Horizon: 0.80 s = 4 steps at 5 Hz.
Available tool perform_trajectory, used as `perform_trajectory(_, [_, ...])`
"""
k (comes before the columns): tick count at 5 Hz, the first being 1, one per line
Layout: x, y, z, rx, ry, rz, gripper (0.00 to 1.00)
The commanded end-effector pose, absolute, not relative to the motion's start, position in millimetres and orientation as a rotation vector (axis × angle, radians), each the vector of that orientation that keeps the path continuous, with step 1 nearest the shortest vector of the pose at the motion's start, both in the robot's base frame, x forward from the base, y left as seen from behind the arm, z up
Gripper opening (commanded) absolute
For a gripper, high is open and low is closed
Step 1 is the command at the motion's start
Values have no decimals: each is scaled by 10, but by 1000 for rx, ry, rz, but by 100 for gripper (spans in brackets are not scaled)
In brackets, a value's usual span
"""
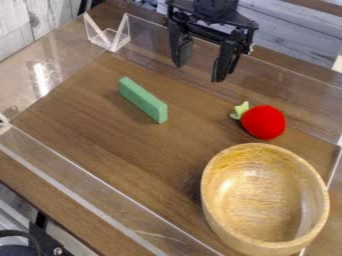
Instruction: Move the red object to the left side of the table
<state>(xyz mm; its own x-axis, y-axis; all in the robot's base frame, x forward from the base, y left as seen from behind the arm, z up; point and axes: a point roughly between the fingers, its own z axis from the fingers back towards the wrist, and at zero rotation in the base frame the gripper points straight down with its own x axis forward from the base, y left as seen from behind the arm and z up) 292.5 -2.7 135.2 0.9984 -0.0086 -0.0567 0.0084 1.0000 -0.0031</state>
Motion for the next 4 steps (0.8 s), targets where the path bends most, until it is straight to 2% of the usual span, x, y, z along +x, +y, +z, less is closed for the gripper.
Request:
perform_trajectory(1, [2934, -210, 1287, -4, 69, -106, 100])
perform_trajectory(2, [3087, -424, 1158, 0, 64, -356, 100])
perform_trajectory(3, [3205, -828, 1057, 9, 60, -547, 100])
perform_trajectory(4, [3225, -1104, 931, 10, 69, -670, 100])
